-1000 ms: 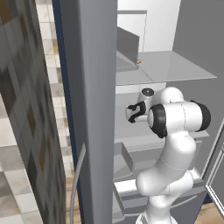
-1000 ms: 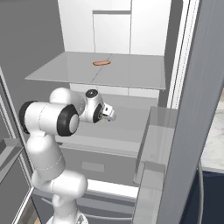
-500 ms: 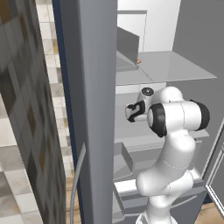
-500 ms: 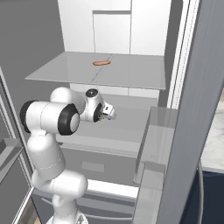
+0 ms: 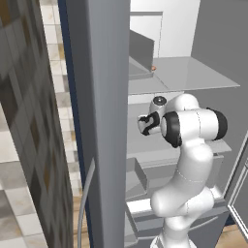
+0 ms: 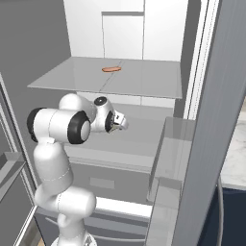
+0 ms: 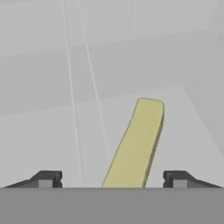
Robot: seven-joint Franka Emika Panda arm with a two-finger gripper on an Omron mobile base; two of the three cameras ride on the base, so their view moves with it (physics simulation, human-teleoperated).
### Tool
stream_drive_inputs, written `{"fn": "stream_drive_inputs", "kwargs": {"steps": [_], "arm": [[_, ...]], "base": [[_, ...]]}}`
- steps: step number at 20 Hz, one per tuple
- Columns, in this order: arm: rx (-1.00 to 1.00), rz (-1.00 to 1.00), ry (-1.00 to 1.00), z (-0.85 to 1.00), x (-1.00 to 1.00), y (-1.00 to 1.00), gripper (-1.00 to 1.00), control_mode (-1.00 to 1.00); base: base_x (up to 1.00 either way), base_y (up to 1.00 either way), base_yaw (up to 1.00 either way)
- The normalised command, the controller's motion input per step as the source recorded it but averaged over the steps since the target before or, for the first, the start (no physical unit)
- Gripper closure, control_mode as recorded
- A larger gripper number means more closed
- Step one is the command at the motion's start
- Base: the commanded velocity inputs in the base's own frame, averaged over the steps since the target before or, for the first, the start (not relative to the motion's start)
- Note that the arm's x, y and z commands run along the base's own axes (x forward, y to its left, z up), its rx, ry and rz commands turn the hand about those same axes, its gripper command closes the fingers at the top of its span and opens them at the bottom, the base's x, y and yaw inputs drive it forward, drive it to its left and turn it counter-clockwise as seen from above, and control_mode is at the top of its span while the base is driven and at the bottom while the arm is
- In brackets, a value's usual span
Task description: Pick the egg and butter from the fridge and place them by the bowl for mixing.
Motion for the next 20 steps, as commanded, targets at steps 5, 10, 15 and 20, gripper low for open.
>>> {"fn": "stream_drive_inputs", "kwargs": {"steps": [5, 10, 15, 20], "arm": [[0.00, 0.00, 0.00, 0.00, 0.00, 0.00, 1.00, -1.00], [0.00, 0.00, -0.06, 0.02, -0.04, 0.00, 1.00, -1.00], [0.00, 0.00, -0.23, 0.46, -0.42, 0.00, 1.00, -1.00], [0.00, 0.00, -0.02, 0.79, -1.00, 0.00, 1.00, -1.00]], "base": [[0.00, 0.00, 0.00], [0.00, 0.00, 0.00], [0.00, 0.00, 0.00], [0.00, 0.00, 0.00]]}}
